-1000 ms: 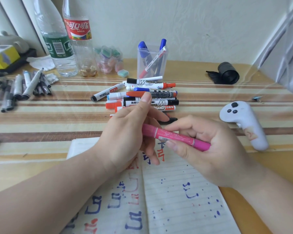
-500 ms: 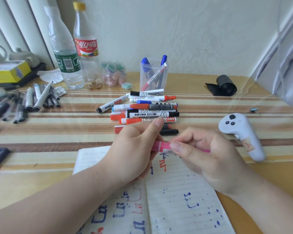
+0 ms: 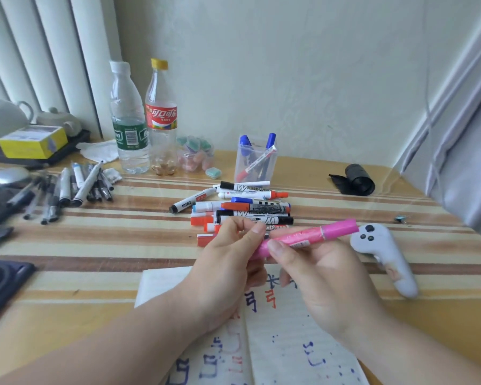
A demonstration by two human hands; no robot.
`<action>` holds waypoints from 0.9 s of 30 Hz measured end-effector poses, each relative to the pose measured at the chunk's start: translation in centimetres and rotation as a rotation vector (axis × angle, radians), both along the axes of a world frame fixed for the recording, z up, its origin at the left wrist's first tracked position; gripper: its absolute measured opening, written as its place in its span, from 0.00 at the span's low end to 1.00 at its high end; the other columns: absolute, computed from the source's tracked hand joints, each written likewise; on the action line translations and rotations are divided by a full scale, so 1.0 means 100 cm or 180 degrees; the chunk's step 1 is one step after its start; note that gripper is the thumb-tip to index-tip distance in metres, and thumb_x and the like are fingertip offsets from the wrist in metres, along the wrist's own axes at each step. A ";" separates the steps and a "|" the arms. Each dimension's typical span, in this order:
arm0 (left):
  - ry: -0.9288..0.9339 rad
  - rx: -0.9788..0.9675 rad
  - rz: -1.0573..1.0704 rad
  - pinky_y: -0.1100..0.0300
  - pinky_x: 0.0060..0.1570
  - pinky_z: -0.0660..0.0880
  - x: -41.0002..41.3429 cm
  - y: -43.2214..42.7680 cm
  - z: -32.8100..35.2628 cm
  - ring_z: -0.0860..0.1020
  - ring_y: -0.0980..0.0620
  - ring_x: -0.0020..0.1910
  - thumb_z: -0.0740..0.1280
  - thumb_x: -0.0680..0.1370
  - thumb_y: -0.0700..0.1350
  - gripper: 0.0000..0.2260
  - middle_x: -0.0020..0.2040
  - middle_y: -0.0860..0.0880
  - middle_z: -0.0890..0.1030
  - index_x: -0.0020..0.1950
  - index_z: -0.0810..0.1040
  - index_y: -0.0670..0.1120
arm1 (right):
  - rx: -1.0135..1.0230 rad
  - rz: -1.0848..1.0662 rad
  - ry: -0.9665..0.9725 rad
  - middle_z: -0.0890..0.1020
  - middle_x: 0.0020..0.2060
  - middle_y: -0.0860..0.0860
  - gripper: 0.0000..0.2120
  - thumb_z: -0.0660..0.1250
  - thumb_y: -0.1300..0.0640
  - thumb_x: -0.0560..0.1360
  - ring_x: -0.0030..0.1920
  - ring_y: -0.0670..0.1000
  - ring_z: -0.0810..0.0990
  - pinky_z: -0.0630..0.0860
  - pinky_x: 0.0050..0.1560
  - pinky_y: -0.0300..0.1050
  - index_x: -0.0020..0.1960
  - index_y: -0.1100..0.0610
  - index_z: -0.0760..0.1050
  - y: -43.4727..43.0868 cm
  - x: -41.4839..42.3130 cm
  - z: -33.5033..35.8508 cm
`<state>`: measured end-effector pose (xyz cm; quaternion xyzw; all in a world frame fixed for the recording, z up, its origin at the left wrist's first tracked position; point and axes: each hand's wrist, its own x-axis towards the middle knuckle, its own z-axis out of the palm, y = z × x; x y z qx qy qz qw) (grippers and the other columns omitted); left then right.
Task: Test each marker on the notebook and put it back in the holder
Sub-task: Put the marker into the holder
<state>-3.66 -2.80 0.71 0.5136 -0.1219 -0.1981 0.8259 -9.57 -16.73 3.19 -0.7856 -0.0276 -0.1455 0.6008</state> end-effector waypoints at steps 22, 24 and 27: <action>0.0396 -0.0267 -0.0213 0.57 0.31 0.70 0.003 0.003 -0.001 0.72 0.47 0.30 0.63 0.77 0.60 0.23 0.43 0.42 0.78 0.58 0.77 0.41 | -0.1031 -0.1481 -0.0344 0.86 0.40 0.52 0.05 0.69 0.55 0.77 0.42 0.54 0.87 0.84 0.48 0.58 0.43 0.52 0.76 -0.058 0.176 0.100; 0.0345 -0.0221 -0.0218 0.57 0.31 0.69 0.004 0.004 -0.002 0.73 0.47 0.31 0.66 0.76 0.59 0.21 0.42 0.42 0.79 0.56 0.78 0.42 | -0.1273 -0.1545 -0.0147 0.84 0.39 0.49 0.03 0.68 0.56 0.76 0.44 0.56 0.85 0.83 0.47 0.55 0.44 0.52 0.75 -0.065 0.201 0.103; 0.0262 -0.0140 -0.0271 0.57 0.33 0.70 0.005 0.004 -0.002 0.73 0.48 0.31 0.71 0.77 0.57 0.14 0.43 0.43 0.80 0.49 0.82 0.47 | -0.1841 -0.1544 0.0045 0.78 0.37 0.47 0.04 0.68 0.60 0.76 0.41 0.54 0.80 0.71 0.35 0.42 0.44 0.53 0.74 -0.062 0.217 0.099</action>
